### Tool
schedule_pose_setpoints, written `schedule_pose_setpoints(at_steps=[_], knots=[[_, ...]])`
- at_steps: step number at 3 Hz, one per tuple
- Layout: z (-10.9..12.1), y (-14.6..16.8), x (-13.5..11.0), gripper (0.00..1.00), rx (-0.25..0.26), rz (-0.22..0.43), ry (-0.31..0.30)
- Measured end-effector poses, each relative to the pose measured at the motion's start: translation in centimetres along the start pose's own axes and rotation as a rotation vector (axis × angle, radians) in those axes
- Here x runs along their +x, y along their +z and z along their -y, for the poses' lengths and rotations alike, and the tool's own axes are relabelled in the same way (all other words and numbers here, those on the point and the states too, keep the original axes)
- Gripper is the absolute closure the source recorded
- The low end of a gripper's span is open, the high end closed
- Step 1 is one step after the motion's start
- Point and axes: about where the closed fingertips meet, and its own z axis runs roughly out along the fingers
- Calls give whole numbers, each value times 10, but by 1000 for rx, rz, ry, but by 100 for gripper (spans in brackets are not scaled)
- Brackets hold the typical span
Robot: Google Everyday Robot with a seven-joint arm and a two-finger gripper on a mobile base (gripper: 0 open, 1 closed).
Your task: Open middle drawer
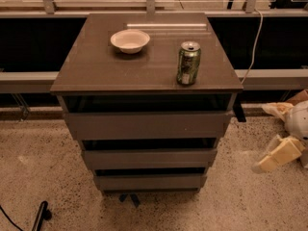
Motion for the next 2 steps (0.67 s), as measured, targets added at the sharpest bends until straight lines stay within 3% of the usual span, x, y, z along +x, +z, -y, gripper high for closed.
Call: schedule_pose_setpoints(at_steps=[1, 2], knots=[[-14, 82, -1, 0, -105, 51, -9], [-50, 169, 6, 0, -169, 166, -1]])
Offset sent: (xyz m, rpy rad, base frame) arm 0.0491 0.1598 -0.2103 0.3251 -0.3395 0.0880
